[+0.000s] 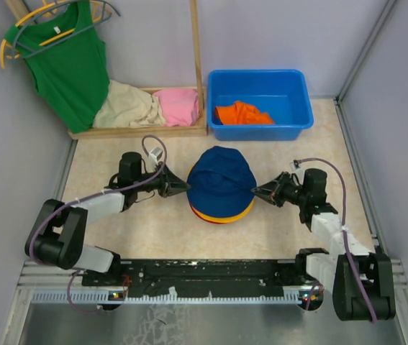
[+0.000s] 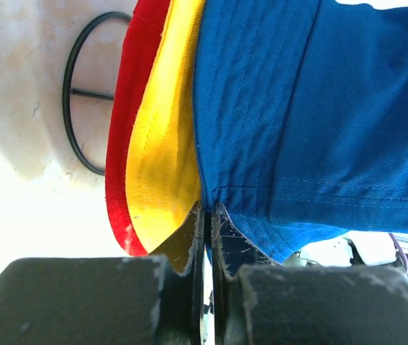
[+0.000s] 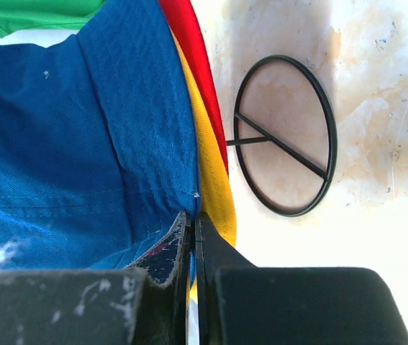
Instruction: Stack the hats
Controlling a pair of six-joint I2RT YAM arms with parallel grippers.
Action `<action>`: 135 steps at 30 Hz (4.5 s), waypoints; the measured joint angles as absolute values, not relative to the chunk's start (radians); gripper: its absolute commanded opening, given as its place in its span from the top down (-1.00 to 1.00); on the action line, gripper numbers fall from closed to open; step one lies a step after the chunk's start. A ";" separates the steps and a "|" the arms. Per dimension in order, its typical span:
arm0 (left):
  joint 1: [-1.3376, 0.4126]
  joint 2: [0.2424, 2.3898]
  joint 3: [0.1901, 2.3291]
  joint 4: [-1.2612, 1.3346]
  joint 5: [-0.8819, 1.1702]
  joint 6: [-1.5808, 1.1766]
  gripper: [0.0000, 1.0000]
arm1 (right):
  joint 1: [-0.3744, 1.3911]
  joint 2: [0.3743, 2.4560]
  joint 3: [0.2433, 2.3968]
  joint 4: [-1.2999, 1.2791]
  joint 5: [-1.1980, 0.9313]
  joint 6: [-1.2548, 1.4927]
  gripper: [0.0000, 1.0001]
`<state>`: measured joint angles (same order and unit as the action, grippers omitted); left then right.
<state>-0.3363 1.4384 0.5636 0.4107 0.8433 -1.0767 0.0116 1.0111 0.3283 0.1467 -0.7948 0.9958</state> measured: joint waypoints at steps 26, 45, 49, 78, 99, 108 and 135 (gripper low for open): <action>-0.336 1.695 0.884 0.176 0.902 -0.842 0.98 | 0.104 0.838 0.400 -0.170 -0.739 0.834 0.98; -0.223 1.525 0.853 -0.021 0.787 -0.742 -0.03 | 0.138 0.727 0.379 -0.290 -0.642 0.855 0.19; -0.167 1.378 0.797 -0.039 0.774 -0.765 -0.11 | 0.134 0.741 0.379 -0.300 -0.620 0.843 0.15; -0.649 0.766 0.419 0.001 0.302 -1.509 -0.24 | -0.017 0.858 0.434 -0.265 -0.568 0.841 -0.46; -0.741 0.885 0.419 0.058 0.095 -1.536 -0.22 | -0.025 0.852 0.453 -0.342 -0.524 0.820 -0.49; -0.761 0.964 0.426 0.141 0.052 -1.530 0.07 | -0.025 0.867 0.454 -0.340 -0.524 0.820 -0.49; -0.555 1.158 0.516 0.164 0.260 -1.271 0.77 | -0.050 0.955 0.668 -0.322 -0.456 0.731 -0.46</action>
